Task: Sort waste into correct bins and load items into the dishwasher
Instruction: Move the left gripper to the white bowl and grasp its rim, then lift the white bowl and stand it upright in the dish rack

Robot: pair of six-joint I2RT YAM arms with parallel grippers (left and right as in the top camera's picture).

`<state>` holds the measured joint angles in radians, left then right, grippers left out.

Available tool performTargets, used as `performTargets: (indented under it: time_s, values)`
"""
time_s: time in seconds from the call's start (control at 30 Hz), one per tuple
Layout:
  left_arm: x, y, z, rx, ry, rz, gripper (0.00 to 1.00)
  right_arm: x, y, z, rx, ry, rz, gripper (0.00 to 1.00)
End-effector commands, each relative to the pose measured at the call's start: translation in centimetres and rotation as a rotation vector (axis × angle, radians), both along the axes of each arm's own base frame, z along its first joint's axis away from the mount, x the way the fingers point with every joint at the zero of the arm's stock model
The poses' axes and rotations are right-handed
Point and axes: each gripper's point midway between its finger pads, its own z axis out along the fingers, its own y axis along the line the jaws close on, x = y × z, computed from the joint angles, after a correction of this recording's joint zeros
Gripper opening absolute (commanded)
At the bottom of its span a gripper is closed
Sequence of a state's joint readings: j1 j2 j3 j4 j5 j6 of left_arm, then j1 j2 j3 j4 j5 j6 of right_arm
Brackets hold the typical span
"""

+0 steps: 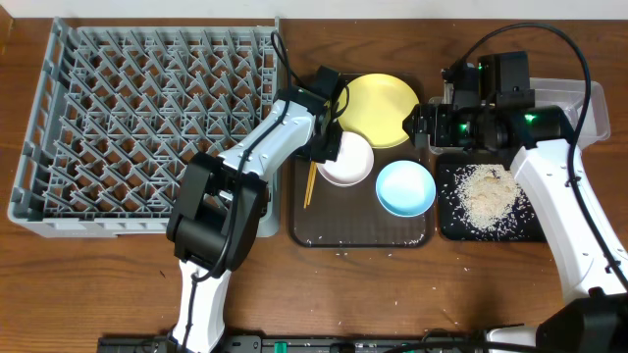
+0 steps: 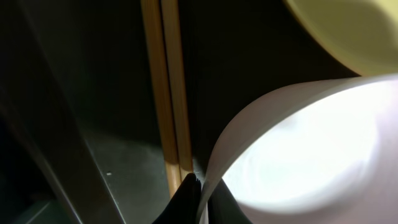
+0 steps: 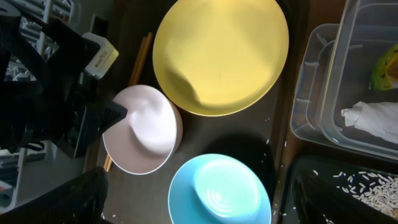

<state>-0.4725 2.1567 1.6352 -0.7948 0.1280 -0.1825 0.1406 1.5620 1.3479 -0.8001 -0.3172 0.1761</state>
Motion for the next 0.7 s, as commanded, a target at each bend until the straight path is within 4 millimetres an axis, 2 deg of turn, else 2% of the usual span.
performTargets:
  time_s: [0.0,0.13,0.23,0.33,0.5,0.67]
  values:
    - [0.1,0.2,-0.3,0.010,0.000,-0.002,0.08,0.0,-0.2,0.6,0.001,-0.012,-0.014,0.93]
    - [0.3,0.1,0.8,-0.001,-0.023,-0.001,0.08,0.0,-0.2,0.5,0.000,-0.009,-0.014,0.94]
    - [0.8,0.0,3.4,-0.028,-0.076,0.000,0.07,0.0,-0.2,0.5,0.000,-0.009,-0.015,0.99]
    - [1.2,0.2,6.9,-0.054,-0.148,0.008,0.08,0.0,-0.2,0.5,0.000,-0.009,-0.014,0.99]
    - [2.4,3.0,13.4,0.013,-0.346,0.066,0.08,0.0,-0.2,0.5,0.001,-0.009,-0.014,0.99]
    - [3.1,7.4,18.8,0.187,-0.540,0.158,0.07,0.0,-0.2,0.5,0.001,-0.009,-0.014,0.99]
